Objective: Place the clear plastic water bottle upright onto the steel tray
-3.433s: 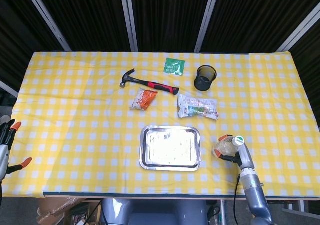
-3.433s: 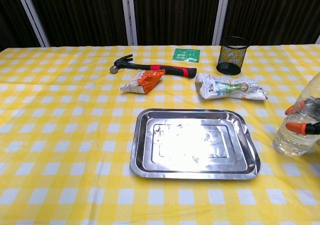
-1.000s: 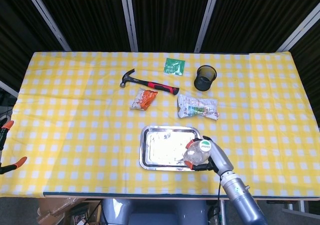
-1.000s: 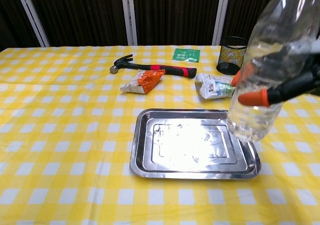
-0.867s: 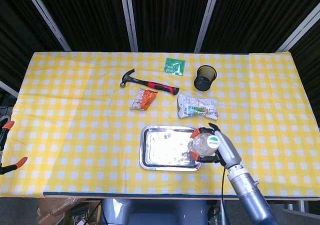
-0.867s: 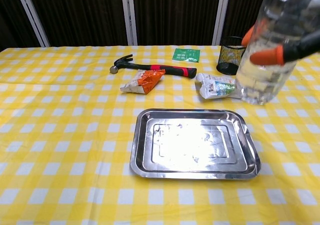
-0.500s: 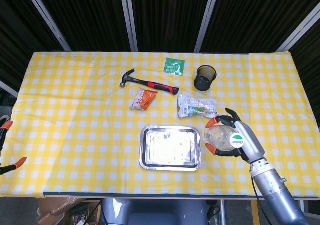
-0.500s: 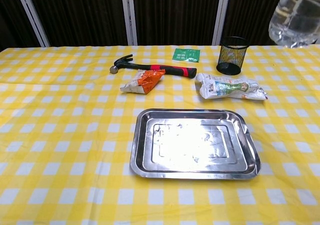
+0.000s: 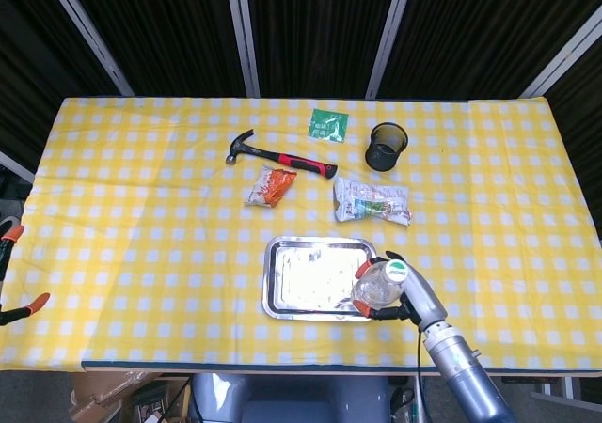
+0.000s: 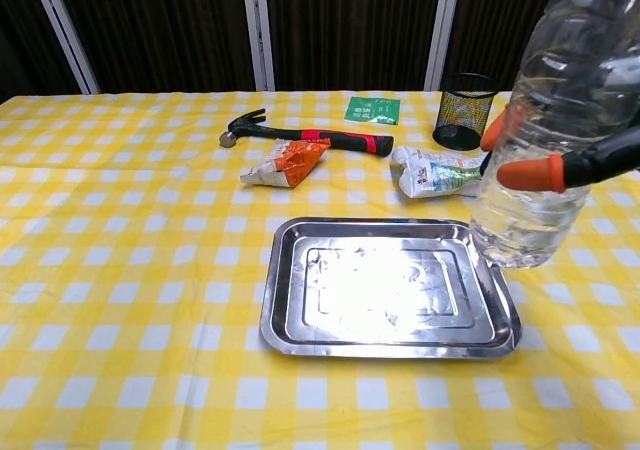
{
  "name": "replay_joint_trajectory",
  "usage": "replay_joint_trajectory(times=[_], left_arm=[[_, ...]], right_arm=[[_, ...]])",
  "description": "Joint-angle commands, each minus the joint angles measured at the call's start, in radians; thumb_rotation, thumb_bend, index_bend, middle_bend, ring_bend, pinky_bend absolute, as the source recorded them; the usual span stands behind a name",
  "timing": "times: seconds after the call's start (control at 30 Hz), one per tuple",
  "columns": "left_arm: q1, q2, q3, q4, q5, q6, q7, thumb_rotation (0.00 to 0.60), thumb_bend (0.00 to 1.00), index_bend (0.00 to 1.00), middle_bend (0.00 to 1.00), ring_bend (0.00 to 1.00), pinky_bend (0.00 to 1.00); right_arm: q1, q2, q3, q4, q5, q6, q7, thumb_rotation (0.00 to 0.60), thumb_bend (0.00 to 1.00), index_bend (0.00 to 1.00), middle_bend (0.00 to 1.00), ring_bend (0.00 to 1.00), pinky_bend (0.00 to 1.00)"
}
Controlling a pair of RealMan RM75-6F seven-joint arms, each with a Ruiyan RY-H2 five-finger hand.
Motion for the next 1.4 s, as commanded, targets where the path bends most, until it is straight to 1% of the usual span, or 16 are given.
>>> replay_joint_trajectory(times=[0.03, 0.13, 0.23, 0.33, 0.37, 0.43, 0.53, 0.63, 0.7, 0.73, 0.83, 1.0, 1.07, 1.2, 1.27, 1.4], left_arm=[[0.002, 0.002, -0.002, 0.001, -0.001, 0.005, -0.006, 0.600, 0.19, 0.06, 0.00, 0.00, 0.00], [0.003, 0.004, 0.001, 0.000, 0.002, 0.004, -0.010, 0.600, 0.19, 0.06, 0.00, 0.00, 0.00], [0.002, 0.005, 0.003, -0.002, 0.001, -0.002, -0.011, 0.600, 0.19, 0.06, 0.00, 0.00, 0.00], [-0.003, 0.008, 0.003, 0.000, -0.005, -0.018, -0.017, 0.600, 0.19, 0.06, 0.00, 0.00, 0.00], [-0.005, 0.009, 0.002, 0.002, -0.007, -0.022, -0.022, 0.600, 0.19, 0.06, 0.00, 0.00, 0.00], [-0.008, 0.011, 0.000, 0.007, -0.012, -0.028, -0.027, 0.600, 0.19, 0.06, 0.00, 0.00, 0.00], [-0.010, 0.014, -0.004, 0.014, -0.021, -0.035, -0.040, 0.600, 0.19, 0.06, 0.00, 0.00, 0.00], [-0.008, 0.020, -0.005, 0.017, -0.021, -0.032, -0.055, 0.600, 0.19, 0.06, 0.00, 0.00, 0.00], [-0.006, 0.023, -0.005, 0.019, -0.017, -0.026, -0.063, 0.600, 0.19, 0.06, 0.00, 0.00, 0.00], [-0.005, 0.024, -0.005, 0.020, -0.016, -0.024, -0.065, 0.600, 0.19, 0.06, 0.00, 0.00, 0.00], [-0.004, 0.022, -0.003, 0.019, -0.014, -0.023, -0.063, 0.600, 0.19, 0.06, 0.00, 0.00, 0.00], [-0.006, 0.014, 0.000, 0.012, -0.011, -0.024, -0.036, 0.600, 0.19, 0.06, 0.00, 0.00, 0.00], [-0.005, 0.010, 0.001, 0.009, -0.011, -0.023, -0.025, 0.600, 0.19, 0.06, 0.00, 0.00, 0.00], [-0.006, 0.004, 0.001, 0.004, -0.016, -0.024, -0.007, 0.600, 0.19, 0.06, 0.00, 0.00, 0.00], [-0.007, 0.002, 0.001, 0.002, -0.019, -0.026, -0.002, 0.600, 0.19, 0.06, 0.00, 0.00, 0.00], [-0.010, -0.001, 0.003, -0.001, -0.016, -0.030, 0.010, 0.600, 0.19, 0.06, 0.00, 0.00, 0.00]], right_arm=[[0.030, -0.055, -0.002, 0.011, 0.009, 0.055, -0.076, 0.600, 0.45, 0.72, 0.61, 0.28, 0.00], [0.045, -0.077, -0.003, -0.001, 0.018, 0.069, -0.121, 0.600, 0.45, 0.72, 0.61, 0.28, 0.00], [0.081, -0.126, 0.004, -0.012, 0.055, 0.086, -0.193, 0.600, 0.46, 0.72, 0.61, 0.28, 0.00], [0.131, -0.215, 0.019, -0.008, 0.103, 0.110, -0.270, 0.600, 0.46, 0.72, 0.61, 0.28, 0.00], [0.170, -0.286, 0.057, -0.012, 0.135, 0.118, -0.286, 0.600, 0.46, 0.72, 0.61, 0.28, 0.00], [0.190, -0.349, 0.065, 0.008, 0.185, 0.148, -0.308, 0.600, 0.46, 0.72, 0.61, 0.28, 0.00], [0.236, -0.447, 0.088, 0.039, 0.213, 0.163, -0.338, 0.600, 0.46, 0.73, 0.61, 0.29, 0.00], [0.260, -0.497, 0.102, 0.067, 0.237, 0.199, -0.373, 0.600, 0.46, 0.73, 0.61, 0.29, 0.00], [0.255, -0.501, 0.106, 0.070, 0.245, 0.232, -0.386, 0.600, 0.46, 0.73, 0.61, 0.29, 0.00], [0.250, -0.495, 0.106, 0.068, 0.246, 0.241, -0.385, 0.600, 0.46, 0.73, 0.61, 0.29, 0.00], [0.204, -0.419, 0.088, 0.046, 0.242, 0.256, -0.363, 0.600, 0.46, 0.73, 0.61, 0.29, 0.00], [0.106, -0.237, 0.048, 0.033, 0.206, 0.207, -0.250, 0.600, 0.46, 0.73, 0.61, 0.29, 0.00], [0.059, -0.156, 0.030, 0.043, 0.181, 0.175, -0.179, 0.600, 0.46, 0.73, 0.61, 0.29, 0.00], [-0.043, 0.017, -0.029, 0.096, 0.082, 0.082, -0.004, 0.600, 0.46, 0.73, 0.61, 0.29, 0.00], [-0.082, 0.080, -0.050, 0.135, 0.030, 0.046, 0.079, 0.600, 0.46, 0.73, 0.61, 0.29, 0.00], [-0.134, 0.155, -0.063, 0.221, -0.044, -0.001, 0.226, 0.600, 0.46, 0.73, 0.61, 0.29, 0.00]])
